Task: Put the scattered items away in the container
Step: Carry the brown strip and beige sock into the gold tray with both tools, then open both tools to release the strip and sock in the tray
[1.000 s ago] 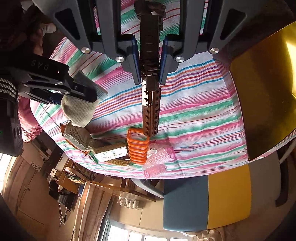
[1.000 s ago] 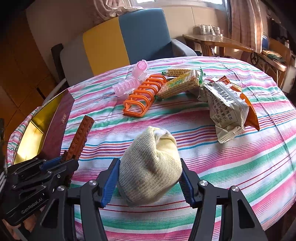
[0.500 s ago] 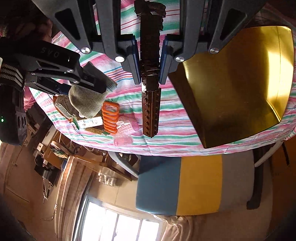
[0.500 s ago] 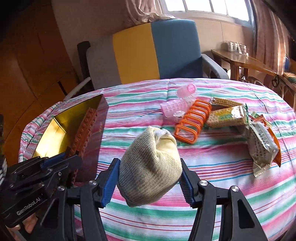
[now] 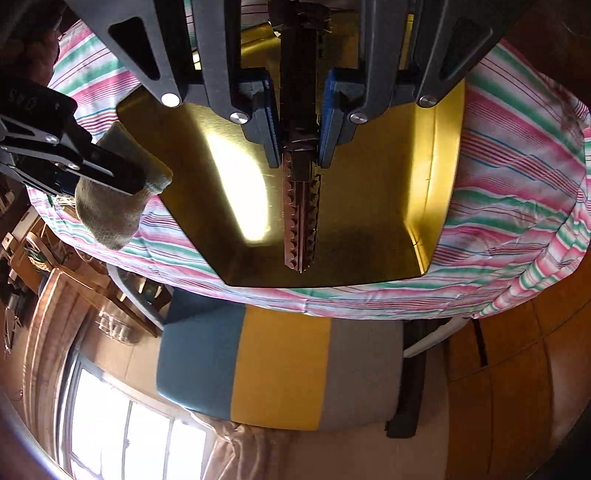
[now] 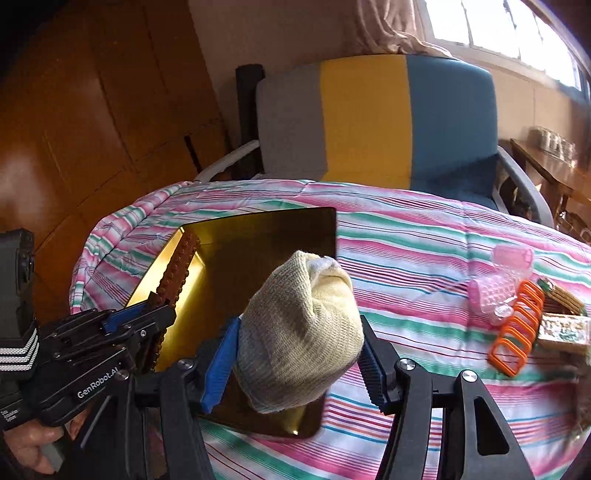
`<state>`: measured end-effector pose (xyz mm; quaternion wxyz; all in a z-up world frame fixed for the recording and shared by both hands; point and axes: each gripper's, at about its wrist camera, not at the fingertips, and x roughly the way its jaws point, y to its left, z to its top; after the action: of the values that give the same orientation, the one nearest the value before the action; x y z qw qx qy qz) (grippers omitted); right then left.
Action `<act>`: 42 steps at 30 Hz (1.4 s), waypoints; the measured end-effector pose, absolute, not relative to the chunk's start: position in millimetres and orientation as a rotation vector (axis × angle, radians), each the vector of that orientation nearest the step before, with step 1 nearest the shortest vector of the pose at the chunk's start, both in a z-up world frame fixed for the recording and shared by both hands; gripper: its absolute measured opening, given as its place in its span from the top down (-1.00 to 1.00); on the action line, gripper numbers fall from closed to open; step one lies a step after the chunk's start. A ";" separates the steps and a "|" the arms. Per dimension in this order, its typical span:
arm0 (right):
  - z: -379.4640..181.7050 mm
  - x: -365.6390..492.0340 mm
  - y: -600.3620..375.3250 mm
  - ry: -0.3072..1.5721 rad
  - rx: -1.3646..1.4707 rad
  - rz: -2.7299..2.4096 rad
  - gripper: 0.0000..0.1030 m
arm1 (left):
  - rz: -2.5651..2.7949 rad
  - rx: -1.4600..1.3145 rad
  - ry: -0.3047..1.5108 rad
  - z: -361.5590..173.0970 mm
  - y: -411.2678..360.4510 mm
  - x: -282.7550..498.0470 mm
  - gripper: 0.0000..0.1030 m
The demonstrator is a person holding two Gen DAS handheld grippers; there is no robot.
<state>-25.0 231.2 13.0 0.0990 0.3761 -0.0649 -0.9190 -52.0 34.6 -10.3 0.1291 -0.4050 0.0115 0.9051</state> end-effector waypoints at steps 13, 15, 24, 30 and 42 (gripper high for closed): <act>-26.0 -71.8 144.2 -0.004 1.236 -2.563 -0.19 | 2.656 -1.317 0.011 -48.9 -5.6 -84.9 0.63; -29.8 -76.5 138.9 0.009 1.248 -2.552 -0.19 | 2.637 -1.336 0.004 -52.7 -7.4 -88.4 0.63; -35.3 -75.5 134.7 -0.002 1.251 -2.535 -0.25 | 2.678 -1.297 -0.005 -43.9 -12.8 -80.9 0.45; -31.8 -66.0 141.2 -0.034 1.240 -2.557 -0.30 | 2.720 -1.287 -0.055 -34.3 -16.1 -67.7 0.25; -7.0 -14.9 212.2 -0.248 1.163 -2.706 -0.69 | 2.636 -1.187 -0.043 -7.6 27.4 -28.3 0.09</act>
<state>-14.9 212.2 -7.0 0.0928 0.3918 -0.0837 -0.9115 -28.3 27.4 -7.6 0.1250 -0.4075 -0.0149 0.9045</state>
